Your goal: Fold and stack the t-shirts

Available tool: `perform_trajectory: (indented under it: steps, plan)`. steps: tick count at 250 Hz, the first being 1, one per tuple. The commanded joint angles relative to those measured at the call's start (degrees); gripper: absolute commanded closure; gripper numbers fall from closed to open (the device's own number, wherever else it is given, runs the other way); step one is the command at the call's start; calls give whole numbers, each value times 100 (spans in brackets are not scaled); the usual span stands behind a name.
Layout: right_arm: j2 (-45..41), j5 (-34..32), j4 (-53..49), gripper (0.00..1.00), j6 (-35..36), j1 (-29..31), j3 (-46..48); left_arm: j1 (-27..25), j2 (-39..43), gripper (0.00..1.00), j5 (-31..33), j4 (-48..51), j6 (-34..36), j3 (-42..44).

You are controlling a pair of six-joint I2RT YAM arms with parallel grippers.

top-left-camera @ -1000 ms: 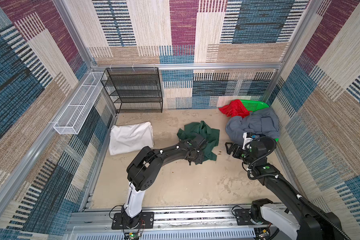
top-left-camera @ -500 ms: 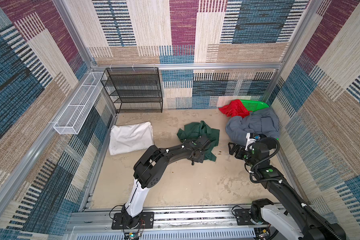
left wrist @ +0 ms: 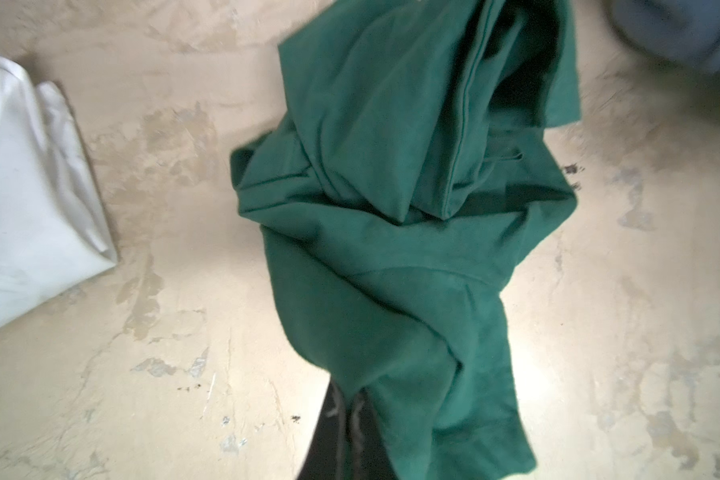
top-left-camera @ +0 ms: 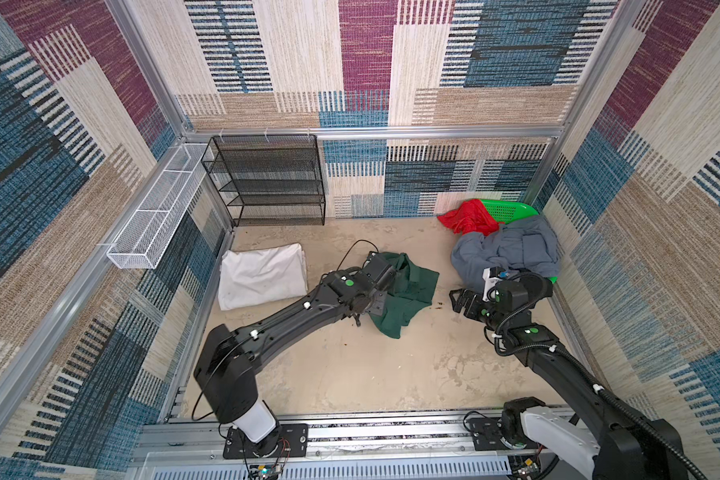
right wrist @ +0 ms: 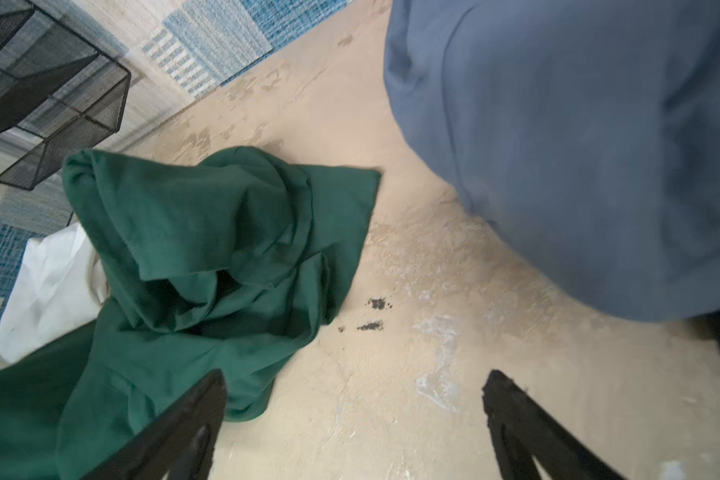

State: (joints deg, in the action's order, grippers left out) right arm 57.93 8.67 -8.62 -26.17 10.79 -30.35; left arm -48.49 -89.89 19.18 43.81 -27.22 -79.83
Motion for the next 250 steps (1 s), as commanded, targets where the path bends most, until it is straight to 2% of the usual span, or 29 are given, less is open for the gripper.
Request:
perform_trajectory:
  steps: [1,57,94,172,250]
  plan:
    - [213,134,241,3,-218,281,71,7,408,100,328,130,37,73]
    - [1056,255,712,5,-526,556,174,15,1312,100,969,305,-67,354]
    - [1526,258,1108,5,-694,596,153,26,2005,100,1118,163,-173,741]
    - [2555,112,1262,9,-684,619,-468,74,2810,100,2020,431,-240,1043]
    - [3591,-17,1348,18,-838,940,-1039,146,2918,100,1941,322,-215,1198]
